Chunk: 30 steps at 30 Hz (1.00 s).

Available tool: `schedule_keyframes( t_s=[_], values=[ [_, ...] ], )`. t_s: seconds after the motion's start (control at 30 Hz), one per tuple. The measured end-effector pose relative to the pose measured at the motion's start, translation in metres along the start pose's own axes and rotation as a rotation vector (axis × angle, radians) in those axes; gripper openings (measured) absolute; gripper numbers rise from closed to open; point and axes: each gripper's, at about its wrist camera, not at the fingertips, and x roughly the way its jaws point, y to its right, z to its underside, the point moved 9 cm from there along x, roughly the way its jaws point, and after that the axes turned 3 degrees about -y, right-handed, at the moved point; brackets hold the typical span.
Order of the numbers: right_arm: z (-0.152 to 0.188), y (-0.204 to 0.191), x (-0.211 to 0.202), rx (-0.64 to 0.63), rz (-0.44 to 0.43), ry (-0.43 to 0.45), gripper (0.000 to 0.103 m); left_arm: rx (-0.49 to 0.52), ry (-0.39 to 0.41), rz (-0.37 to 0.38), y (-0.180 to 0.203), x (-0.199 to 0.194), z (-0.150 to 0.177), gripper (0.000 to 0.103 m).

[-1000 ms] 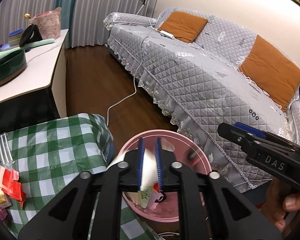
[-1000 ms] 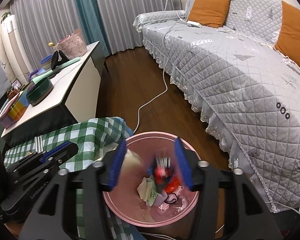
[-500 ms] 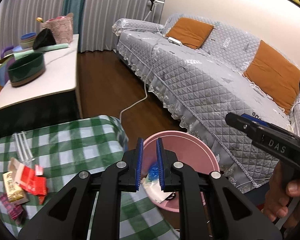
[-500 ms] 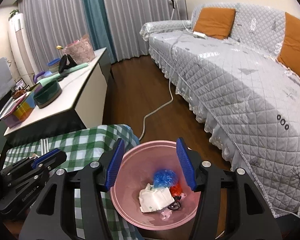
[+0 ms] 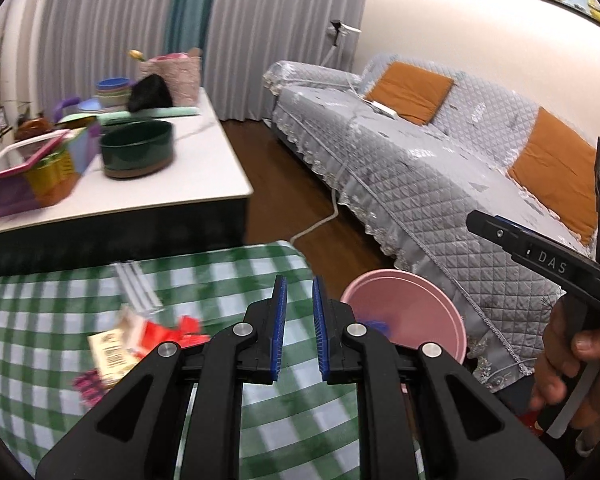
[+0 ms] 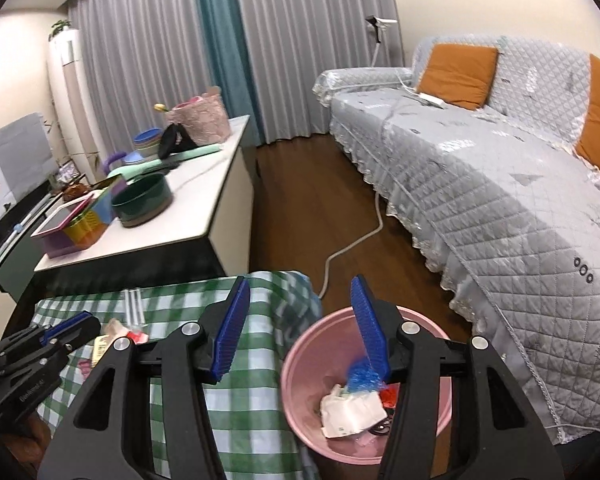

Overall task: Collect trash
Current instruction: 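Move both open tools back over the table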

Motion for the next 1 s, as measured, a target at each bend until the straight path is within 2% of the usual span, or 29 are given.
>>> schedule_keyframes(
  t_s=[0.27, 0.57, 0.8, 1.0],
  values=[
    [0.002, -0.053, -0.004, -0.056, -0.064, 0.011, 0.052, -0.057, 0.052, -0.071, -0.06, -0.049, 0.002, 0.014],
    [0.017, -0.111, 0.011, -0.103, -0.155, -0.031, 0.037, -0.216, 0.079, -0.17, -0.16, -0.089, 0.031, 0.014],
    [0.038, -0.149, 0.031, -0.138, -0.214, -0.082, 0.035, -0.257, 0.046, -0.204, -0.185, -0.075, 0.064, 0.014],
    [0.062, -0.176, 0.054, -0.179, -0.246, -0.142, 0.035, -0.268, 0.0, -0.192, -0.19, -0.052, 0.089, 0.014]
  ],
)
